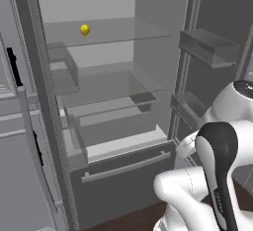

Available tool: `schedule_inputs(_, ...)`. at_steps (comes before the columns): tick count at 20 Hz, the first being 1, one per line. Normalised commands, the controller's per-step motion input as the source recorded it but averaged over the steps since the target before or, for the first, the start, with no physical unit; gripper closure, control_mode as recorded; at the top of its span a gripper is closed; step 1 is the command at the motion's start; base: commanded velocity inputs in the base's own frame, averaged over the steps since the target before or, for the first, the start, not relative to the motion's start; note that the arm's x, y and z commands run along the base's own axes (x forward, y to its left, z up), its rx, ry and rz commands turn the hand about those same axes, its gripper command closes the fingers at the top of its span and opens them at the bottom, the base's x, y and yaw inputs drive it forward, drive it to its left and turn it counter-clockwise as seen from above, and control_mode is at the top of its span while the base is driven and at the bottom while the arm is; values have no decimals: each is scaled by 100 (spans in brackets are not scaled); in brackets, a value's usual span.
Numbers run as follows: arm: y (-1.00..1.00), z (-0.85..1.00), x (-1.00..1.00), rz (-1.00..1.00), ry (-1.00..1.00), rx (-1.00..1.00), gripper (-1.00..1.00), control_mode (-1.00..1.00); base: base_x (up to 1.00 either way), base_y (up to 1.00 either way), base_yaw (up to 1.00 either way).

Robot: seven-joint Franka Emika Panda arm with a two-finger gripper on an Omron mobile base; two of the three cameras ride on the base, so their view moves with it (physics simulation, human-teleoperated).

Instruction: Place one lemon and one steak in each tupperware on the nearby counter, to pack two identical lunches.

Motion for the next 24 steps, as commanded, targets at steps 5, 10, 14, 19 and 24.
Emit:
schedule_inputs(5, 0, 0, 0, 0, 0, 0, -100, 100, 74, 0, 0)
schedule_inputs(10, 0, 0, 0, 0, 0, 0, -100, 100, 49, 0, 2)
schedule_inputs(14, 0, 0, 0, 0, 0, 0, -100, 100, 9, 0, 28)
schedule_inputs(19, 0, 0, 0, 0, 0, 0, -100, 100, 0, 0, 15)
schedule_inputs(24, 0, 0, 0, 0, 0, 0, -100, 100, 0, 0, 0)
